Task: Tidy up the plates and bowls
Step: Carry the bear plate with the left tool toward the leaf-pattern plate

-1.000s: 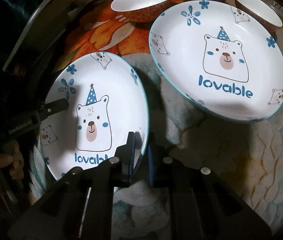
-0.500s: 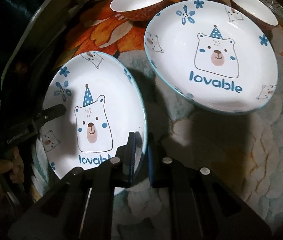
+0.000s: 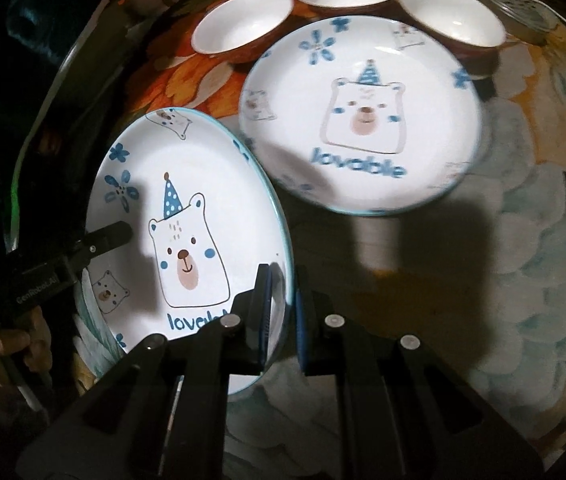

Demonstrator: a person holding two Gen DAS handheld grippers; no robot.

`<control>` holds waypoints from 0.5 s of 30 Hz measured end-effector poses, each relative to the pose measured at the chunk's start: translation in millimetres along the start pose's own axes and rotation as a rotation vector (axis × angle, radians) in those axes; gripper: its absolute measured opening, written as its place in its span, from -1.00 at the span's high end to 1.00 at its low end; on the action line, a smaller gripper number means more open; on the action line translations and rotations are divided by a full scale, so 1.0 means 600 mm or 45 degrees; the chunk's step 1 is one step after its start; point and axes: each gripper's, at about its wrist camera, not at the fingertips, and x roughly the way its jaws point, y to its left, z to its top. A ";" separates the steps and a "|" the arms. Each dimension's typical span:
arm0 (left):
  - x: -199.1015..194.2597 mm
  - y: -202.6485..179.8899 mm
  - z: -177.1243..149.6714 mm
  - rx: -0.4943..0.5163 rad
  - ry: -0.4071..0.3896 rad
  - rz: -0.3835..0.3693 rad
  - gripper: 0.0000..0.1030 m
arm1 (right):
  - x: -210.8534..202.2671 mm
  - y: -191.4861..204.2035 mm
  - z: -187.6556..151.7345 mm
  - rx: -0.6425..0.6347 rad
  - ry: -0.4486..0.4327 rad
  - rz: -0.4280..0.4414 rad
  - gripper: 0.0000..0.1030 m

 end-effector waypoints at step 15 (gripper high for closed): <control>0.009 -0.209 0.050 0.131 0.015 -0.126 0.59 | -0.148 -0.138 0.017 -0.014 0.006 -0.122 0.78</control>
